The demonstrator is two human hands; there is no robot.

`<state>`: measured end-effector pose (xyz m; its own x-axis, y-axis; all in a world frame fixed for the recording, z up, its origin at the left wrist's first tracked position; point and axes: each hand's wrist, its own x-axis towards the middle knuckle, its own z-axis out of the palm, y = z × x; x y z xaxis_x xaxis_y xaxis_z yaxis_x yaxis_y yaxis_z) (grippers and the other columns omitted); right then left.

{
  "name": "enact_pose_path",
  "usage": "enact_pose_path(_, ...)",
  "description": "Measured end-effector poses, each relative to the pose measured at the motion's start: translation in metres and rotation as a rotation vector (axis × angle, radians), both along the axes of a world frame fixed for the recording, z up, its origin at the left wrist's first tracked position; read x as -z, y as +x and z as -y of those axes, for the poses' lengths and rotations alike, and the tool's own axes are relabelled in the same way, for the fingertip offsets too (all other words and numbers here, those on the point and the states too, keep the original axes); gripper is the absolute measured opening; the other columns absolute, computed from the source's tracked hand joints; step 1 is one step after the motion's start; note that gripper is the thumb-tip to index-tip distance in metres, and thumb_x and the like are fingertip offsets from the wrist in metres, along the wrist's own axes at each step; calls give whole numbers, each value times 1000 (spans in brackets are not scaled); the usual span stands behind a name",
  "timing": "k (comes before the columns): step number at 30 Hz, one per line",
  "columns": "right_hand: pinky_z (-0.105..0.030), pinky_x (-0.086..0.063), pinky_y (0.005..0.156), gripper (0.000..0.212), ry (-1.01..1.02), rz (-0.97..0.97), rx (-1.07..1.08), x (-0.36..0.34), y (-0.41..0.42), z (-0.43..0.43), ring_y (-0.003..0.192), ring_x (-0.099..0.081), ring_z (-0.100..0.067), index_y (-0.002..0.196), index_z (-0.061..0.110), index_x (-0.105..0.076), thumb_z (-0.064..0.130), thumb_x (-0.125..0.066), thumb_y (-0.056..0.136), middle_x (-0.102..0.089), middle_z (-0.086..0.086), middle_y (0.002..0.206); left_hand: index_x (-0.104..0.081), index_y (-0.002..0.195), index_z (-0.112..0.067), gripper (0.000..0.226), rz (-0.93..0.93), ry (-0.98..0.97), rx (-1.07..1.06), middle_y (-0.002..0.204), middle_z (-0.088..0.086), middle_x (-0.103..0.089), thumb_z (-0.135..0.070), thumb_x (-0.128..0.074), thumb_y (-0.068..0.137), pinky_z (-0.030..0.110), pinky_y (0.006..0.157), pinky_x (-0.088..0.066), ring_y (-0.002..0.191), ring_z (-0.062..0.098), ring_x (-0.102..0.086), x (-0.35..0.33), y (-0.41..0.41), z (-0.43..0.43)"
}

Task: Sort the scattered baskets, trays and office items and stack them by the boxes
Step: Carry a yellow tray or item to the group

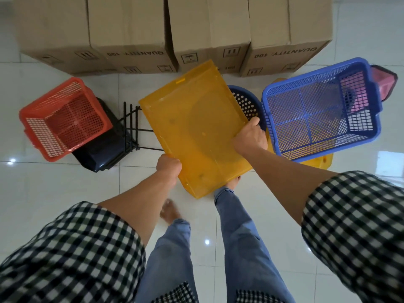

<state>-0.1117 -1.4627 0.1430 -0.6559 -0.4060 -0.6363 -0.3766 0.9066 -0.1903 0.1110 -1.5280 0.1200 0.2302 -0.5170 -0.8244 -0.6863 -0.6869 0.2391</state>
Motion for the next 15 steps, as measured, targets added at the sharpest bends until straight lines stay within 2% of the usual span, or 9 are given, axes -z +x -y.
enact_pose_path(5,-48,-53,84,43,-20,-20,-7,-5,49,-28,110,-56,-39,122,12,-37,4,-56,85,-59,-16,113,-60,106,-9,16,-1,4,70,107,14,-64,-4,-48,97,48,95,-55,101,34,-63,-9,60,-21)
enact_pose_path(11,-41,-44,74,49,-5,-24,-63,-3,142,-69,111,-58,-39,137,15,-45,10,-50,89,-61,-17,119,-62,111,-4,20,-68,-14,73,111,16,-65,-3,-47,98,44,93,-53,99,33,-62,-9,158,-65)
enact_pose_path(13,-42,-48,79,49,-6,24,-58,-1,177,-81,112,-58,-38,139,14,-43,12,-48,90,-60,-17,121,-62,116,-4,22,-59,-1,80,114,16,-65,-6,-47,100,48,98,-52,104,34,-62,-2,192,-78)
enact_pose_path(15,-50,-51,93,46,-4,80,-33,3,210,-90,114,-57,-39,137,12,-42,13,-49,91,-58,-17,125,-61,118,-5,22,-49,4,82,116,16,-65,-7,-47,101,50,100,-51,106,35,-62,6,221,-89)
